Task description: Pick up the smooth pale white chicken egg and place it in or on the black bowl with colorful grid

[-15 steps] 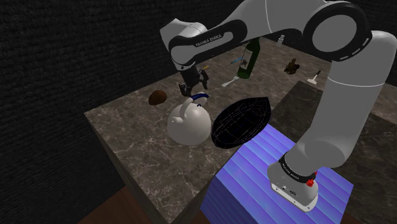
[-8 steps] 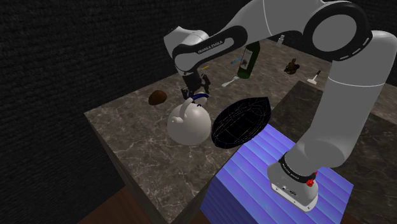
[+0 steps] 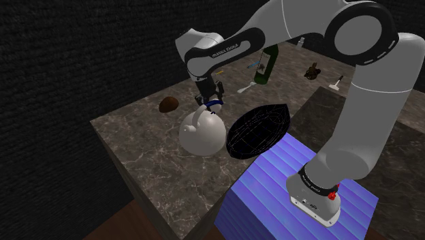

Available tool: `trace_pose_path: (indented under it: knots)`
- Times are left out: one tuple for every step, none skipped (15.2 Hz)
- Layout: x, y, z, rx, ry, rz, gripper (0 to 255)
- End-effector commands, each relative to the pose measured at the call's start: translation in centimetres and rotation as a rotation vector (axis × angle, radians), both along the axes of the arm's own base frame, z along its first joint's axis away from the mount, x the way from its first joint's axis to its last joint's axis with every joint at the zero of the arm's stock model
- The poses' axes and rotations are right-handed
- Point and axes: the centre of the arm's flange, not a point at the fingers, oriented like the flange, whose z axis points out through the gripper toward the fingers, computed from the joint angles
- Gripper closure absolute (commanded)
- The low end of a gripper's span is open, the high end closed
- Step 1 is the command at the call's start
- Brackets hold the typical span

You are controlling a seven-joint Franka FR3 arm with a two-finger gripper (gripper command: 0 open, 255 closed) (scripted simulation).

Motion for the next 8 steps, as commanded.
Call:
trace_pose_path:
  knots:
    - [0.0,0.0,-0.02,0.0,0.0,0.0,255]
    - [0.0,0.0,-0.01,0.0,0.0,0.0,255]
    - [0.0,0.0,-0.01,0.0,0.0,0.0,255]
    - [0.0,0.0,-0.01,0.0,0.0,0.0,255]
    - [0.0,0.0,-0.01,0.0,0.0,0.0,255]
    - [0.0,0.0,-0.01,0.0,0.0,0.0,255]
    - [-0.01,-0.01,-0.03,0.0,0.0,0.0,255]
    - [-0.01,-0.01,0.5,0.0,0.0,0.0,255]
